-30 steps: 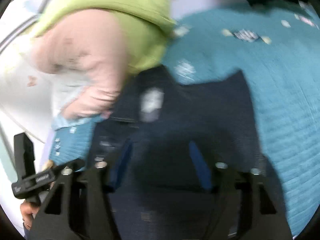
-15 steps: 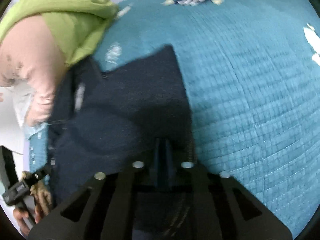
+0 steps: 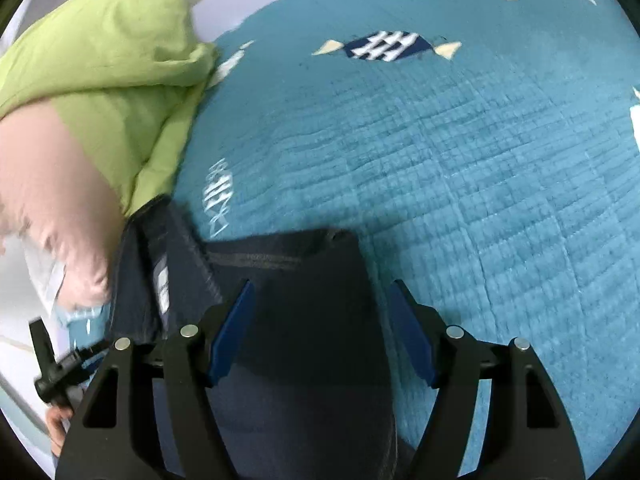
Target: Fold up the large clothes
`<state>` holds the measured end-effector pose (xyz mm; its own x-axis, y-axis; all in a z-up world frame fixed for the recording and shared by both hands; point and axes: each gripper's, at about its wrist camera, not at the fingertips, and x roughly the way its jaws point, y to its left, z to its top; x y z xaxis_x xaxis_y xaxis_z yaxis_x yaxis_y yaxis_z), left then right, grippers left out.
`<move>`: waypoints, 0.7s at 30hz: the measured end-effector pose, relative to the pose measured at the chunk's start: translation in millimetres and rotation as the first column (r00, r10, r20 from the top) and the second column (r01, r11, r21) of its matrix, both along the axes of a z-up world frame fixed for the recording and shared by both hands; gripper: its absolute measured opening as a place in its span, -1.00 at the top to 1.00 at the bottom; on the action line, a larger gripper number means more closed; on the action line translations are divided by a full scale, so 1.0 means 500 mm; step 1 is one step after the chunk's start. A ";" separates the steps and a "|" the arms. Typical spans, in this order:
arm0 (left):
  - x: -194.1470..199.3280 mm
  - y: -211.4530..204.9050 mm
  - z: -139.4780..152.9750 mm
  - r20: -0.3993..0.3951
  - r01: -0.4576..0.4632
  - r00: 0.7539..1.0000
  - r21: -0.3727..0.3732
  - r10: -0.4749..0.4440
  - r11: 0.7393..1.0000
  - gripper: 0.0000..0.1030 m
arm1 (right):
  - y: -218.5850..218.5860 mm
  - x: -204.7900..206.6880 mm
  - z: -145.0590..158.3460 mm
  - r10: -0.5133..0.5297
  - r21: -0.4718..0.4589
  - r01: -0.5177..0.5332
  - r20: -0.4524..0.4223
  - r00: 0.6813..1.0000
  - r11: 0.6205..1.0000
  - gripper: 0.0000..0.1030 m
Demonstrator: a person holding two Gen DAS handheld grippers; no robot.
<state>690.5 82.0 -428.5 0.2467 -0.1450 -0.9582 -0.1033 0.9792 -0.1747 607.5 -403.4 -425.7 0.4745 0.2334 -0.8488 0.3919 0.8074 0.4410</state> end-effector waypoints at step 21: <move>-0.096 0.024 0.114 0.253 0.079 0.966 -0.068 -0.059 0.995 0.81 | 0.033 -0.077 0.118 0.081 -0.005 -0.083 0.235 0.969 0.997 0.83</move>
<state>642.6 94.0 -371.5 0.4643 -0.2407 -0.8523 0.0206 0.9650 -0.2614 568.9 -386.9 -366.6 0.6395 0.2838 -0.7145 0.2093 0.8300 0.5170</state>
